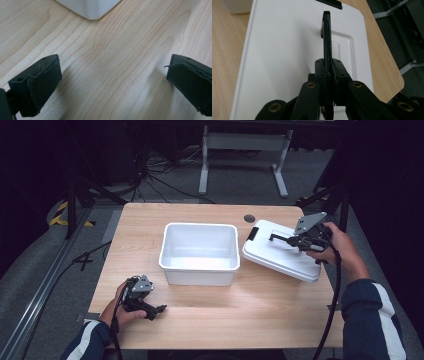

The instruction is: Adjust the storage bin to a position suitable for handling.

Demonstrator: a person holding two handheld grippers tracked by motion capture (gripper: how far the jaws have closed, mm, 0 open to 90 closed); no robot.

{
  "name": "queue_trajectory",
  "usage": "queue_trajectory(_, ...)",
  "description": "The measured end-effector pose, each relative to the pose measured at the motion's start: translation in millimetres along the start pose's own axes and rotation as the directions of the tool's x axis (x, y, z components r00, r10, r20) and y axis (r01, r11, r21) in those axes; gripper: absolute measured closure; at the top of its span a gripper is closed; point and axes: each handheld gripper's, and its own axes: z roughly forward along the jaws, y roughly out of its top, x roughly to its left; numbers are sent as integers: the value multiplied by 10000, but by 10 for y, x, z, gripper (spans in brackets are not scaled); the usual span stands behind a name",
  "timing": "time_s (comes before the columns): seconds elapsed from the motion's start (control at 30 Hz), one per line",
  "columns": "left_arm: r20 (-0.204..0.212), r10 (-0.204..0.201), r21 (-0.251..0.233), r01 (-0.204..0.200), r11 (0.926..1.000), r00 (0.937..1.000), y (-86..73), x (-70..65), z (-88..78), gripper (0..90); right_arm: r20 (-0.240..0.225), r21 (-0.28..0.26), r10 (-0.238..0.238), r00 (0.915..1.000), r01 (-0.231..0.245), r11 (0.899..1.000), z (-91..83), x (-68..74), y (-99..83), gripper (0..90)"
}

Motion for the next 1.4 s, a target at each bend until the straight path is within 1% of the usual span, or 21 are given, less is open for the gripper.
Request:
queue_trajectory(0.07, -4, 12, 3, -12, 10000, 10000, 0, 1, 0, 2, -50, 40, -15, 10000, 15, 10000, 44, 14, -11, 850)
queue_trajectory(0.2, -3, 4, 1, -4, 10000, 10000, 0, 0, 0, 2, -178, 61, 116, 9998, -115, 9999, 115, 22, -33, 850)
queue_trajectory(0.3, -3, 4, -2, -4, 10000, 10000, 0, 0, 0, 2, -183, 59, 113, 9998, -111, 9999, 144, 27, -39, 850)
queue_trajectory(0.33, -4, 9, 3, -9, 10000, 10000, 0, 1, 0, 2, -279, 46, 178, 9995, -177, 9998, 188, 37, -46, 850)
queue_trajectory(0.4, -7, 13, 1, -13, 10000, 10000, 0, 1, 0, 2, -302, 52, 177, 9994, -175, 9998, 205, 40, -49, 850)
queue_trajectory(0.6, -3, 5, 0, -5, 10000, 10000, 0, 0, 0, 2, -539, 115, 324, 9980, -319, 9994, 386, 80, -64, 850)
queue_trajectory(0.73, -4, 3, -3, -3, 10000, 10000, 0, 0, 0, 2, -664, 99, 420, 9969, -415, 9991, 474, 106, -94, 850)
queue_trajectory(0.87, -4, 3, -2, -3, 10000, 10000, 0, 0, 0, 2, -758, 223, 490, 9959, -474, 9986, 551, 120, -138, 850)
queue_trajectory(1.1, -14, 42, 7, -42, 10000, 10000, 0, 2, -1, 2, -840, 255, 607, 9946, -587, 9979, 626, 121, -189, 849)
queue_trajectory(1.27, -28, -74, -2, 74, 10000, 10000, -4, -12, -5, 5, -981, 385, 748, 9924, -714, 9967, 681, 105, -230, 849)
queue_trajectory(1.4, -25, -58, 25, 58, 10000, 10000, -3, -10, -7, 5, -1044, 495, 819, 9912, -771, 9958, 708, 82, -260, 849)
